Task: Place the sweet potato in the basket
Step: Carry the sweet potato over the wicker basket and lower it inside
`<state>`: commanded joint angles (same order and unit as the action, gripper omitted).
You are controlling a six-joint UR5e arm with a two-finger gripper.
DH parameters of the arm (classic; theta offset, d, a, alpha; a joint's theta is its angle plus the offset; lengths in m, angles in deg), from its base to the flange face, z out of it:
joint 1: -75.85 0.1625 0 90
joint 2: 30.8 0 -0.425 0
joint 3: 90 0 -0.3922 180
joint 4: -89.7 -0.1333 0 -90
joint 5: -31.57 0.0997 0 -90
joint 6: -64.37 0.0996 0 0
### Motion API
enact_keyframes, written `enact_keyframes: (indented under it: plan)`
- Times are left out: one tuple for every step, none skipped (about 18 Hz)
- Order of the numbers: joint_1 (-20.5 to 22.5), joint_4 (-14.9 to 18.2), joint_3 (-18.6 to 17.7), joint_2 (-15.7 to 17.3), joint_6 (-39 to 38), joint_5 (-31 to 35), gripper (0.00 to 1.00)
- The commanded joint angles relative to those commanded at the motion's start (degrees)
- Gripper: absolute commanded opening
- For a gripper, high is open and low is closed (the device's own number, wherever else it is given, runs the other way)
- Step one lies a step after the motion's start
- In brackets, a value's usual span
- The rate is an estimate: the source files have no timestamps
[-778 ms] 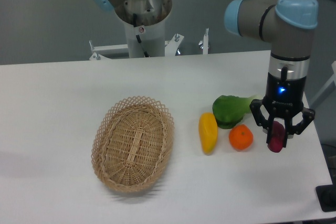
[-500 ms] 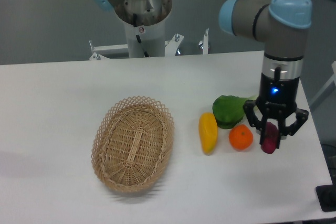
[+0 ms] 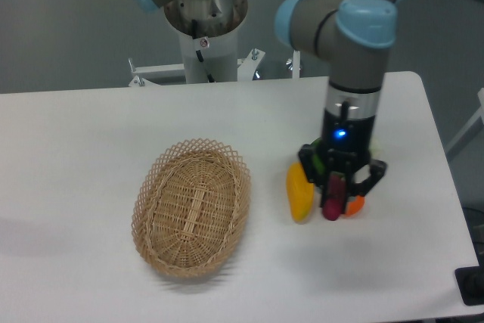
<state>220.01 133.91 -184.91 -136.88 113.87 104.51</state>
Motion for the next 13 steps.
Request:
enact_keyframes:
  plan:
    - [-1.67, -0.09, -0.88, 0.26, -1.06, 1.84, 0.32]
    - [-3.60, 0.09, -1.67, 0.27, -2.46, 3.95, 0.32]
    - [-5.53, 0.17, -2.46, 0.27, -4.82, 6.15, 0.32]
    - [-7.29, 0.09, -3.51, 0.27, -7.63, 7.99, 0.32]
    - [-8.53, 0.00, -4.05, 0.09, -10.18, 9.49, 0.32]
    - [-9.50, -0.17, -4.66, -0.17, -11.95, 10.55, 0.32]
    - [-10.64, -0.18, -5.02, -0.61, -12.83, 11.43, 0.32]
    - [-11.87, -0.18, -5.02, -1.31, -13.19, 11.96, 0.32]
    - [-12.93, -0.18, -5.02, -2.01, -13.37, 12.58, 0.32]
    - [-14.07, -0.18, -5.11, -2.54, -13.37, 13.45, 0.32]
    - [-15.56, -0.18, -5.54, -2.81, -13.11, 13.98, 0.32]
    - [-16.79, -0.26, -6.07, -3.33, -12.67, 14.25, 0.32]
    - [-17.59, -0.35, -6.25, -4.12, -12.49, 14.69, 0.32]
